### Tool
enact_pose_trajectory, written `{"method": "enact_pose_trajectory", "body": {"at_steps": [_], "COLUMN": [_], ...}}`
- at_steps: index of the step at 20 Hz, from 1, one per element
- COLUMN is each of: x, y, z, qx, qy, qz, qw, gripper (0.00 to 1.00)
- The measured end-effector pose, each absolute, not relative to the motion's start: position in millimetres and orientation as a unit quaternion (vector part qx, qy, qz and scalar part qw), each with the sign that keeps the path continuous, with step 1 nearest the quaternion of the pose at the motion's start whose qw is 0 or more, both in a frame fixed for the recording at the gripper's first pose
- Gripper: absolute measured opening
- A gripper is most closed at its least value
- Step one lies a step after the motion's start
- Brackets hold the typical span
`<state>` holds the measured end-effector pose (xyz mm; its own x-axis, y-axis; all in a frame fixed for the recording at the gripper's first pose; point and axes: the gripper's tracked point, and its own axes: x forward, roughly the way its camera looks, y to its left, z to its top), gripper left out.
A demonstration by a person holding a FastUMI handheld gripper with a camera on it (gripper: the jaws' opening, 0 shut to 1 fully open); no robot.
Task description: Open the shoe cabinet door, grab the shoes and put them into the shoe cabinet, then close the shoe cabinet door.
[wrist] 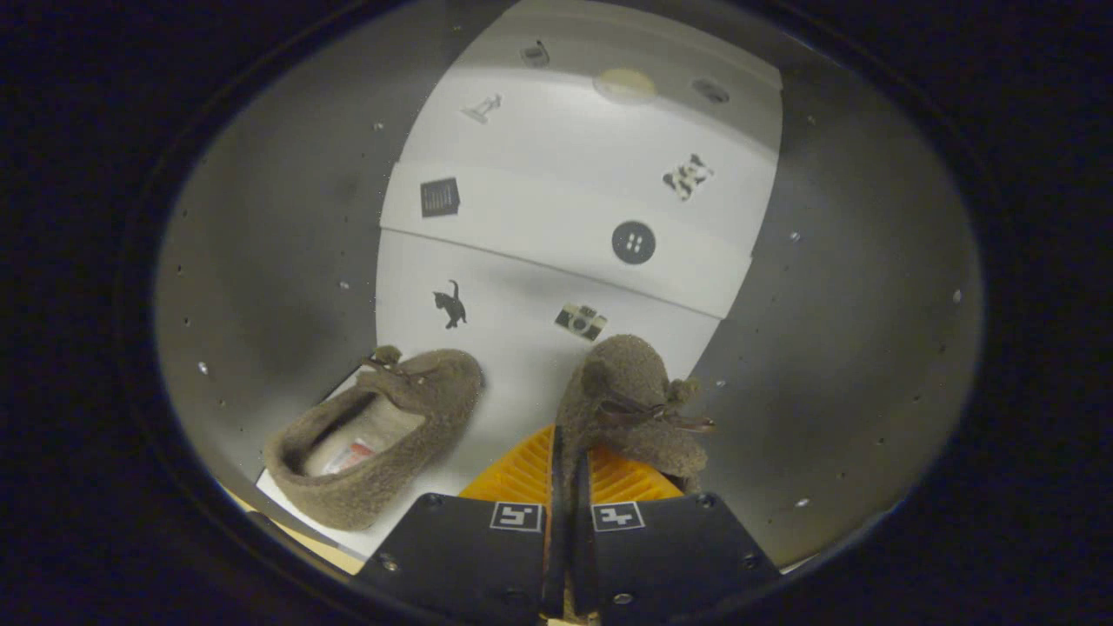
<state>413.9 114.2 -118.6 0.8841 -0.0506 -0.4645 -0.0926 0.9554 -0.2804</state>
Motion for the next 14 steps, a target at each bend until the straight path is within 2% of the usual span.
{"method": "enact_pose_trajectory", "body": {"at_steps": [3, 5, 8, 10, 11, 14], "x": [420, 420, 405, 389, 381, 344], "y": [110, 109, 119, 117, 117, 130], "z": [-132, -132, -125, -116, -108, -77], "qx": [-0.130, -0.118, -0.082, -0.070, -0.069, -0.070], "qy": [0.248, 0.242, 0.238, 0.234, 0.223, 0.188], "qz": [0.005, 0.006, 0.020, 0.008, 0.005, 0.017], "qw": [0.960, 0.963, 0.968, 0.970, 0.972, 0.980], "gripper": [0.10, 0.15, 0.42, 0.55, 0.56, 0.79]}}
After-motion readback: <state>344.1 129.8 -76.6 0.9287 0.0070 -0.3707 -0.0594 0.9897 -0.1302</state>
